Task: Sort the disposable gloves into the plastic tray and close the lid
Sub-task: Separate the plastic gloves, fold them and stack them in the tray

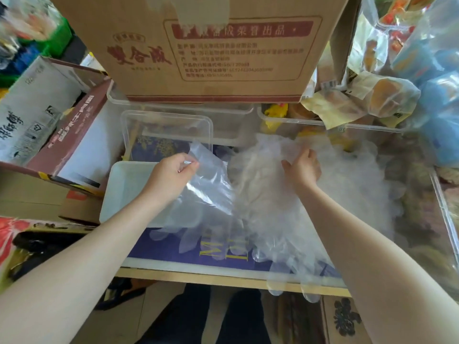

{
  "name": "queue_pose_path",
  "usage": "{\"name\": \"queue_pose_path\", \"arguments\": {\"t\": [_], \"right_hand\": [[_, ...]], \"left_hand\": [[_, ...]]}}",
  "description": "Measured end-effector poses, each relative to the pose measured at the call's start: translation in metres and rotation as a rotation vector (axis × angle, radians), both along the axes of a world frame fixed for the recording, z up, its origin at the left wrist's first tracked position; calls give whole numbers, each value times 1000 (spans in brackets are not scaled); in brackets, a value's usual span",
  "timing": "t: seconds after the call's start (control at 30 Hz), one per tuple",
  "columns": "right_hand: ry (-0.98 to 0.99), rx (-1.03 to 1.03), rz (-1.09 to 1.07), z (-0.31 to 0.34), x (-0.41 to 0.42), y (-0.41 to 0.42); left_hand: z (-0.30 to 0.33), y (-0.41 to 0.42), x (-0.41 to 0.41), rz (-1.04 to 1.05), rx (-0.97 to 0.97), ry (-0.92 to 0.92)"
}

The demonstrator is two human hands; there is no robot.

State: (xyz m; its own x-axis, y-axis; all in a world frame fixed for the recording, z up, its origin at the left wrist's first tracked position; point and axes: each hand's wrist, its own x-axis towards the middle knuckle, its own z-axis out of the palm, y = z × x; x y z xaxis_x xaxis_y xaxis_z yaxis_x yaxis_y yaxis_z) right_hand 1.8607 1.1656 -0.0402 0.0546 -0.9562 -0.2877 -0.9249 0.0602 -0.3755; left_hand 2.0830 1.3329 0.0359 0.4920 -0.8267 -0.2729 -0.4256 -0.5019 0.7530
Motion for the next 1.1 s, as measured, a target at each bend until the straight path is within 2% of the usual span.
{"name": "queue_pose_path", "arguments": {"t": [0.07, 0.13, 0.2, 0.33, 0.43, 0.53, 0.67, 0.77, 0.83, 0.93, 1.1], "right_hand": [[22, 58, -63, -5, 6, -2], [96, 81, -28, -10, 8, -5], [63, 68, -4, -11, 8, -7], [-174, -37, 52, 1, 2, -6], [-323, -249, 91, 23, -6, -4], [-523, -325, 35, 51, -20, -4], [-875, -235, -92, 99, -39, 1], [-865, -172, -94, 126, -57, 12], [-850, -102, -53, 143, -71, 20], [-1032, 74, 64, 174, -92, 36], [-1216, 313, 273, 215, -102, 52]], "left_hand": [[0, -1, 2, -19, -7, -28], [0, -1, 5, -40, -28, -68], [1, -1, 6, -41, -37, -70], [6, -4, 8, -54, -45, -8], [10, -5, 7, -58, -74, 74], [17, -7, 3, -53, -111, 159], [27, -13, -1, -49, -181, 152], [31, -19, -3, -48, -224, 161], [34, -26, -4, -54, -216, 158], [46, -39, -7, -79, -255, 226], [74, -55, -33, -213, -357, 254]]}}
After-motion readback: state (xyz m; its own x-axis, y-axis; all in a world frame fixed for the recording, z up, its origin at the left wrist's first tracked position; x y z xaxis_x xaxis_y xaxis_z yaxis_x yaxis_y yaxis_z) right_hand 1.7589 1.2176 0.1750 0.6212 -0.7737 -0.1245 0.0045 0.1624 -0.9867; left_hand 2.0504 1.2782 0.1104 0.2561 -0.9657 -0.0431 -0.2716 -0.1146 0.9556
